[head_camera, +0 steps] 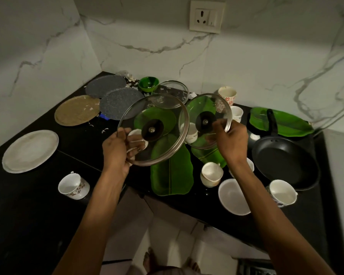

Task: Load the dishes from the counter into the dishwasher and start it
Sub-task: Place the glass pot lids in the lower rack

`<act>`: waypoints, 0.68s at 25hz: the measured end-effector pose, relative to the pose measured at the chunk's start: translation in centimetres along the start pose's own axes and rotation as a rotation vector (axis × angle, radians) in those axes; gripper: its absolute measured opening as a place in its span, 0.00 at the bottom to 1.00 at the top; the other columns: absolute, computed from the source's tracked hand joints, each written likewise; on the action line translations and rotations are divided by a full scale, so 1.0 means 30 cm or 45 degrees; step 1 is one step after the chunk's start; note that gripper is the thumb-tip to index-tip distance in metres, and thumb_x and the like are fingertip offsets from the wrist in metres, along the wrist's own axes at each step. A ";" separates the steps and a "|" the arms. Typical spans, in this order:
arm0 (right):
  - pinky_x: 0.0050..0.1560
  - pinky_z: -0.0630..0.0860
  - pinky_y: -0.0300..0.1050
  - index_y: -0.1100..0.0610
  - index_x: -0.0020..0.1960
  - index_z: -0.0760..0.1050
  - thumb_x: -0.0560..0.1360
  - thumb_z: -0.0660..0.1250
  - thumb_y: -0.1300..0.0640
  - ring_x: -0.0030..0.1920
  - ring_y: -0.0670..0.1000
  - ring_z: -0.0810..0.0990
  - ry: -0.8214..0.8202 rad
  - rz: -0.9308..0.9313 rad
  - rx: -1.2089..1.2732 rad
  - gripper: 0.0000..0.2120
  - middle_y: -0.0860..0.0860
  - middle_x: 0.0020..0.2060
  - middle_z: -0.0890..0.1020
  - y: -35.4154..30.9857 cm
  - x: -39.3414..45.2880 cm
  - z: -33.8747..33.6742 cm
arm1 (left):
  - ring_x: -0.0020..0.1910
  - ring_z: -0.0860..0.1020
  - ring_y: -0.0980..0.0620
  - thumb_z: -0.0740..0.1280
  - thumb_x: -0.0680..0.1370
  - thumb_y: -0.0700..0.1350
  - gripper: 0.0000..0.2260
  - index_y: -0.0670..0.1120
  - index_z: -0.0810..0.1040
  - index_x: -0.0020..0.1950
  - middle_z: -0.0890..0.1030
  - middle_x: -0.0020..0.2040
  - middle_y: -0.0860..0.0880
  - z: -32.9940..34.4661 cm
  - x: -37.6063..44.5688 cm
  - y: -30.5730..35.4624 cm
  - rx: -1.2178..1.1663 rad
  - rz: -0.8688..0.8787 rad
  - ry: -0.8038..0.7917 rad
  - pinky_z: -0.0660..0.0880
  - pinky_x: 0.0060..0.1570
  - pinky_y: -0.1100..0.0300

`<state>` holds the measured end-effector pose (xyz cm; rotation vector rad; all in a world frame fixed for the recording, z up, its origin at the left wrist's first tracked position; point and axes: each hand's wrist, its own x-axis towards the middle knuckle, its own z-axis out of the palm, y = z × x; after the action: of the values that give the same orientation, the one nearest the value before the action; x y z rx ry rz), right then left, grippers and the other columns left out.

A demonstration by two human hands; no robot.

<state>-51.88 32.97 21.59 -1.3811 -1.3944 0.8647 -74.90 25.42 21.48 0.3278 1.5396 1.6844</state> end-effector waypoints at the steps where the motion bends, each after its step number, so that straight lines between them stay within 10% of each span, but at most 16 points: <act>1: 0.37 0.83 0.50 0.52 0.38 0.79 0.78 0.64 0.61 0.30 0.47 0.84 0.005 0.014 0.021 0.12 0.51 0.29 0.83 0.009 -0.006 -0.015 | 0.27 0.81 0.53 0.55 0.85 0.46 0.13 0.43 0.76 0.48 0.83 0.33 0.47 0.003 -0.016 -0.012 0.003 -0.005 0.004 0.77 0.26 0.63; 17: 0.42 0.82 0.57 0.51 0.41 0.78 0.78 0.66 0.57 0.36 0.50 0.85 0.288 0.140 0.006 0.07 0.51 0.32 0.84 0.074 -0.344 -0.163 | 0.25 0.80 0.55 0.56 0.84 0.47 0.12 0.43 0.75 0.49 0.83 0.30 0.48 -0.113 -0.190 -0.196 0.090 -0.269 -0.193 0.77 0.25 0.65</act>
<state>-47.58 22.39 19.42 -1.5131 -1.1528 0.7553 -71.30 18.60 17.16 0.3104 1.4693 1.4120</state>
